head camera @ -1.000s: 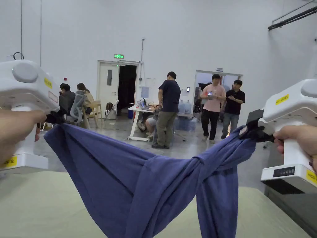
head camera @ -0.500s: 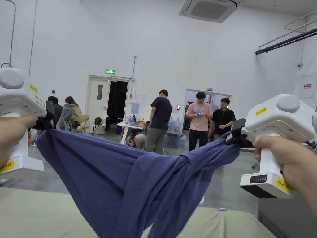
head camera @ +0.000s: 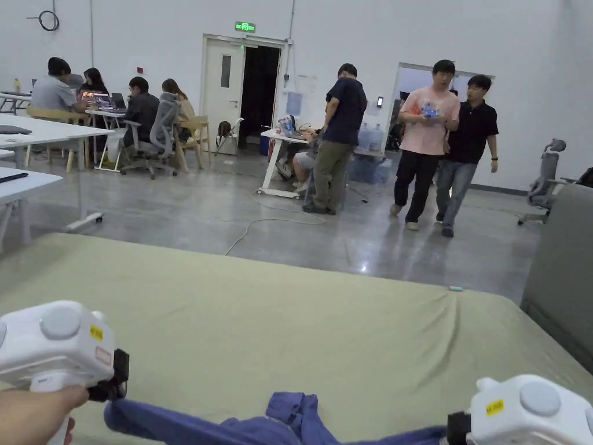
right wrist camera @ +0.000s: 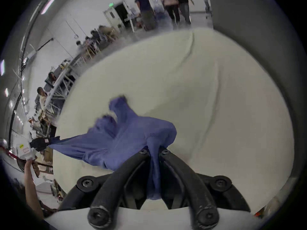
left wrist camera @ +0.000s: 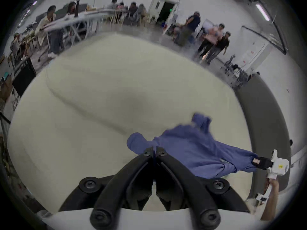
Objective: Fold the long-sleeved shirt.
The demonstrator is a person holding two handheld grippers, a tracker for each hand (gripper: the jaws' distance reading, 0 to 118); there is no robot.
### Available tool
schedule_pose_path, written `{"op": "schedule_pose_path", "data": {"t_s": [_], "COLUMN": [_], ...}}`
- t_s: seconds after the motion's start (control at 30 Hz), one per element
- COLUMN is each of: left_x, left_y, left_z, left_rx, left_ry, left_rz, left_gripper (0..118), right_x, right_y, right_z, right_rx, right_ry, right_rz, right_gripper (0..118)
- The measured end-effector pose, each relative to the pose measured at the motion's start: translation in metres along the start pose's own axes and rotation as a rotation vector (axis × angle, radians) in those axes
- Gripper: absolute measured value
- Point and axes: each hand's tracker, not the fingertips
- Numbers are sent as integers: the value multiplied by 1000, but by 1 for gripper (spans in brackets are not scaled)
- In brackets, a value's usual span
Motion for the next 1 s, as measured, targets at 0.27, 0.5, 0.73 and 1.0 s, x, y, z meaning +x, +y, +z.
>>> {"op": "schedule_pose_path", "data": {"t_s": [0.27, 0.5, 0.73, 1.0], "left_x": [-52, -77, -93, -104], "left_y": [-131, -193, -238, -255], "left_z": [20, 67, 40, -8], "left_rx": [-108, -146, -261, -279], "left_ry": [-19, -56, -15, 65], "left_rz": [-9, -10, -6, 0], "left_gripper": [0, 0, 0, 0], "right_x": [51, 65, 83, 99], "right_y": [-128, -208, -265, -271], "right_z": [0, 50, 25, 3], "right_rx": [-74, -94, -236, -256], "right_ry": [65, 106, 17, 74], "right_rz": [-5, 13, 0, -163], "right_gripper": [3, 3, 4, 18]}}
